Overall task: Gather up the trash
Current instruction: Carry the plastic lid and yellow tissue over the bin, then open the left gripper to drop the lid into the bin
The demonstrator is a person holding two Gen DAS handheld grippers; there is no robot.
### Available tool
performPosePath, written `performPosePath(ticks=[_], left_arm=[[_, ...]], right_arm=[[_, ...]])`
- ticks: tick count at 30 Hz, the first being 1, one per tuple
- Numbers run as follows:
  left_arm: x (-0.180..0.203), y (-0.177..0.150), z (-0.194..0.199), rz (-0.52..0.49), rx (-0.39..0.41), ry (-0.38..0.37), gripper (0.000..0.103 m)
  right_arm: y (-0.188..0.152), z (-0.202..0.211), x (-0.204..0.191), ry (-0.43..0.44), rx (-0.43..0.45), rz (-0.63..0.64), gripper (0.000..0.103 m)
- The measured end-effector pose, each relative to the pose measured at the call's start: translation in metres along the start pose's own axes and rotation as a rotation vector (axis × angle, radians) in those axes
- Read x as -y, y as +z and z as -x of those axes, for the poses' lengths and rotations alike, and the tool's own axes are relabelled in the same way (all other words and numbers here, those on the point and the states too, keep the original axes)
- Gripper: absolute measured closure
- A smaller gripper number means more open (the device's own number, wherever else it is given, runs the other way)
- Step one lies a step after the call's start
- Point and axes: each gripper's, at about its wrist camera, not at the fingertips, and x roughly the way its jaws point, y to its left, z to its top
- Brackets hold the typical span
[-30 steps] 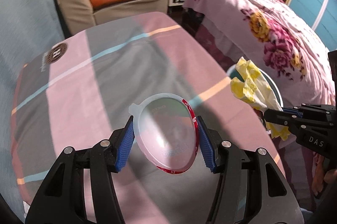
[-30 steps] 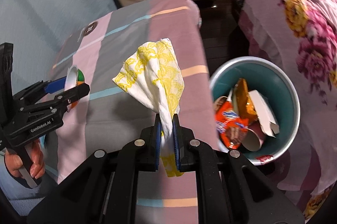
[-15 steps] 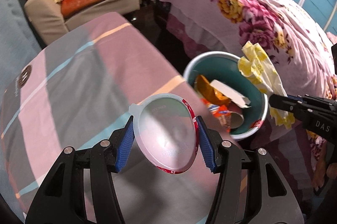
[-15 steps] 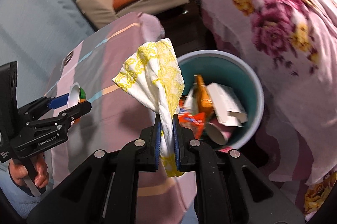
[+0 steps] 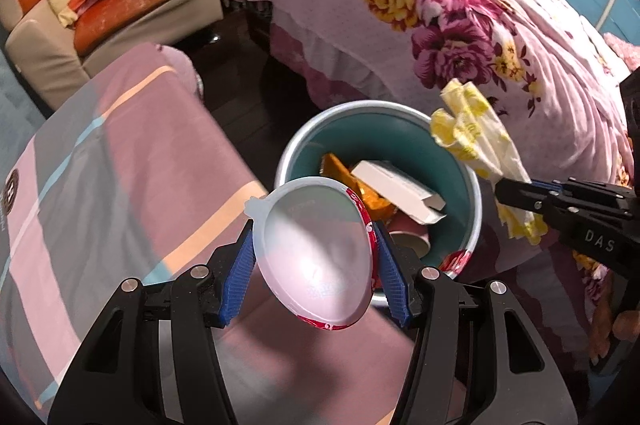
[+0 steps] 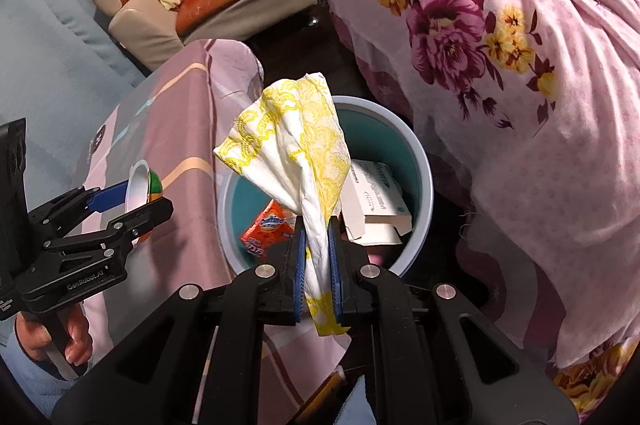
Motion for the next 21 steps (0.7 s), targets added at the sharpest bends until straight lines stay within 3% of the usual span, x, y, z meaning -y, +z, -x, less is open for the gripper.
performPosePath(ticks=[21], left_arm=[[0.021,0.008,-0.04,-0.056,-0.059,-0.051,0.042]], right_arm=[[0.008,-0.022,0.017,-0.03,-0.04,-0.037,0.093]])
